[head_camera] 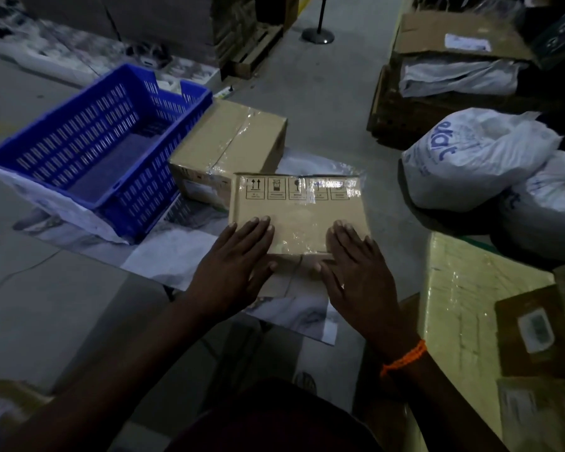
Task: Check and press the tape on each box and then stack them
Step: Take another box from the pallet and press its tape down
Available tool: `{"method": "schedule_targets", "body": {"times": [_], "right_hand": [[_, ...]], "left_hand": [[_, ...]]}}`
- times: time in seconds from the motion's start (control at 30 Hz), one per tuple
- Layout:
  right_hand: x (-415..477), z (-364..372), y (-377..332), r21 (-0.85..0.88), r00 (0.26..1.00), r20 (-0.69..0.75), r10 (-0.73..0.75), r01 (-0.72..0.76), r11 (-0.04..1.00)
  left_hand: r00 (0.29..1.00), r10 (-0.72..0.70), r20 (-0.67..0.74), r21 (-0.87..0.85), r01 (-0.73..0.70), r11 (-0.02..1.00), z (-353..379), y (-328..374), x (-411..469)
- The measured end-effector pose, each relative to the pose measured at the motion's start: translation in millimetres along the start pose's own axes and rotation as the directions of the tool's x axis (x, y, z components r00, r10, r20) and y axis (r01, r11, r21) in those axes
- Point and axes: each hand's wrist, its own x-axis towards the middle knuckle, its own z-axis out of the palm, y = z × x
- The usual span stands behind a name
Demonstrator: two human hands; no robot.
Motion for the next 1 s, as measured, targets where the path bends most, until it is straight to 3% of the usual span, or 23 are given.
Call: {"method": "schedule_targets", "body": {"times": [0.23, 0.3, 0.37, 0.43, 0.5, 0.53, 0.6, 0.67, 0.83, 1.0], "right_hand": [[10.5, -2.4, 5.2, 0.049, 0.999, -0.020, -0.032, 0.033, 0.998], [13.1, -4.3, 10.2, 0.163, 0.998, -0.058, -0.027, 0.037, 0.986], [19.6, -11.2, 15.1, 0.350, 0.988, -0.101, 0.118, -0.075, 0.934], [32.1, -15.6, 27.1, 0.526, 0.932, -0.056, 0.359, -0.278, 0.804], [50.2, -21.0, 40.4, 0.653, 0.850, 0.164, 0.501, -0.474, 0.590], [57.6, -21.6, 45.4, 0.702, 0.829, 0.271, 0.490, -0.518, 0.488], [63.6, -18.5, 51.5, 0.750, 0.860, 0.336, 0.384, -0.491, 0.443], [60.7, -20.8, 54.4, 0.765, 0.892, 0.297, 0.342, -0.437, 0.474], [37.4, -27.9, 73.3, 0.824, 0.893, 0.225, 0.390, -0.388, 0.412], [-24.2, -7.7, 67.7, 0.846, 0.860, 0.202, 0.469, -0.394, 0.358]], "left_hand": [[0.999, -0.041, -0.018, -0.073, 0.040, 0.997, -1.0, -2.1, 6.8], [0.997, -0.058, -0.057, -0.151, 0.049, 0.987, -4.2, -0.1, 10.8], [0.985, -0.144, -0.093, -0.262, 0.115, 0.958, -9.9, -0.7, 16.2], [0.941, -0.330, -0.074, -0.447, 0.265, 0.855, -16.3, -4.8, 23.5], [0.878, -0.471, 0.082, -0.715, 0.382, 0.586, -24.4, -12.5, 35.6], [0.852, -0.491, 0.183, -0.785, 0.427, 0.449, -27.6, -16.5, 41.5], [0.829, -0.481, 0.286, -0.803, 0.481, 0.352, -29.6, -21.2, 48.8], [0.837, -0.464, 0.290, -0.815, 0.470, 0.340, -31.0, -15.8, 52.3], [0.897, -0.387, 0.212, -0.861, 0.359, 0.360, -21.9, 4.6, 46.5], [0.873, -0.457, 0.171, -0.891, 0.335, 0.307, 3.6, 22.6, 8.4]]}}
